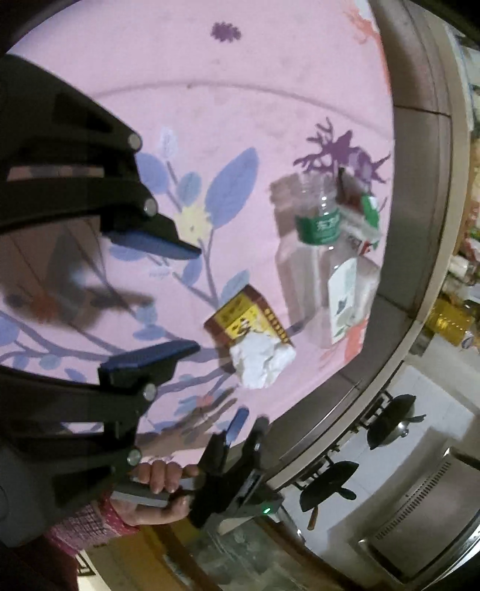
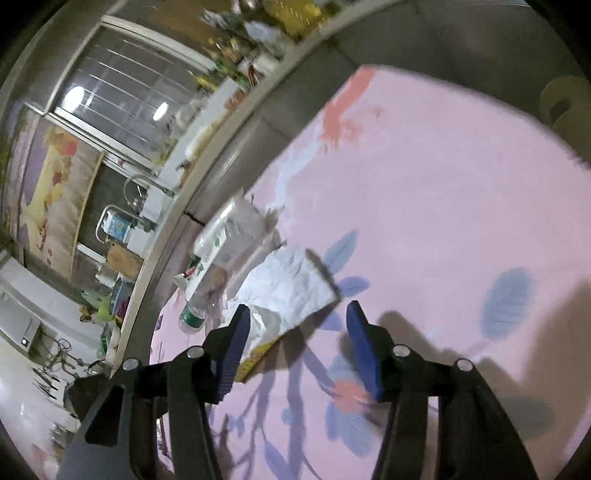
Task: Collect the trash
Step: 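Bring both tools back toward the tissue and yellow box on the table, then grasp the yellow box with the left tool while the right tool grasps the white tissue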
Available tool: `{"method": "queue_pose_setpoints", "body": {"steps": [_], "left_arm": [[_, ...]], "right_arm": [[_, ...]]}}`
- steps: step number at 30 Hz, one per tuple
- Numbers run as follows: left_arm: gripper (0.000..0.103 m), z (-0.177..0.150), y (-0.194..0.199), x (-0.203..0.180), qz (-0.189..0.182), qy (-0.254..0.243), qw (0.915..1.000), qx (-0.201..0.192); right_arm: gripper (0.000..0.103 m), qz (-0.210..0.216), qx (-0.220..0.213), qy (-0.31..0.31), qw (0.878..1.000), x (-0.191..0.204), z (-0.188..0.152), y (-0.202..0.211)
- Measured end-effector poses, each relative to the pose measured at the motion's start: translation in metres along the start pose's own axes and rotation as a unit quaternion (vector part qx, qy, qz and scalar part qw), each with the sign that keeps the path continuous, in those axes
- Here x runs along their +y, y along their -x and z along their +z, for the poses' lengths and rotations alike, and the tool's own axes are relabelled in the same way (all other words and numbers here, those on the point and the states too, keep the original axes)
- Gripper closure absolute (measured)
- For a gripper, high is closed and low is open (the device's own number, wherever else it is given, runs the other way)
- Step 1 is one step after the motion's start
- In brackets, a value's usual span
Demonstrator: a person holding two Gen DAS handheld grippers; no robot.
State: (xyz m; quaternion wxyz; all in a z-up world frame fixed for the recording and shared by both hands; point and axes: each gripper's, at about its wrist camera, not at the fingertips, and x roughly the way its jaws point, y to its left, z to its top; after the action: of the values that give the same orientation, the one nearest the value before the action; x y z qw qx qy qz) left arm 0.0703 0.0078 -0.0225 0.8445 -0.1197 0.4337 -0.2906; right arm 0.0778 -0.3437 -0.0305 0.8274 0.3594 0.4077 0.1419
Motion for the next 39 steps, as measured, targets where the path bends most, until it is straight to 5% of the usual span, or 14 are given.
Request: {"method": "queue_pose_setpoints", "body": {"steps": [2,5,6,7,9,14,18,20,23,25,34,39], "left_arm": [[0.054,0.003,-0.004,-0.007,0.008,-0.024,0.9997,0.000],[0.028,0.009,-0.019,-0.028,0.042,-0.082,0.9957,-0.013],[0.028,0.011,-0.025,-0.034,0.047,-0.102,0.9935,-0.018],[0.027,0.013,-0.032,-0.037,0.050,-0.117,0.9918,-0.016],[0.027,0.020,-0.048,-0.044,0.054,-0.136,0.9892,-0.005],[0.027,0.032,-0.085,-0.051,0.060,-0.160,0.9851,0.020],[0.027,0.034,-0.111,-0.057,0.075,-0.172,0.9814,0.040],[0.039,0.031,-0.120,-0.059,0.089,-0.182,0.9782,0.046],[0.041,0.028,-0.121,-0.061,0.093,-0.188,0.9767,0.042],[0.041,0.025,-0.117,-0.059,0.093,-0.187,0.9771,0.042],[0.041,-0.023,-0.056,-0.048,0.085,-0.175,0.9801,0.039],[0.026,-0.029,-0.045,-0.051,0.096,-0.161,0.9818,0.030]], "right_arm": [[0.050,0.005,0.018,-0.010,1.000,0.005,-0.001,-0.015],[0.050,0.009,0.033,-0.029,0.999,0.009,-0.003,-0.031],[0.054,0.009,0.036,-0.038,0.999,0.009,-0.002,-0.034],[0.077,0.008,0.036,-0.038,0.999,0.011,-0.003,-0.037],[0.098,-0.002,0.030,-0.027,0.999,0.013,-0.005,-0.036],[0.101,-0.022,-0.027,-0.017,0.999,0.013,-0.003,0.000],[0.101,-0.037,-0.023,0.001,0.999,0.010,-0.009,0.020],[0.100,-0.039,-0.010,-0.003,0.999,0.006,-0.015,0.022],[0.083,-0.036,0.014,-0.011,0.999,0.000,-0.028,0.019],[0.033,-0.030,0.019,-0.021,0.999,-0.006,-0.038,0.019],[0.030,-0.051,0.002,-0.004,0.999,-0.011,-0.057,0.042],[0.032,-0.068,-0.009,0.014,0.998,-0.011,-0.060,0.045]]}}
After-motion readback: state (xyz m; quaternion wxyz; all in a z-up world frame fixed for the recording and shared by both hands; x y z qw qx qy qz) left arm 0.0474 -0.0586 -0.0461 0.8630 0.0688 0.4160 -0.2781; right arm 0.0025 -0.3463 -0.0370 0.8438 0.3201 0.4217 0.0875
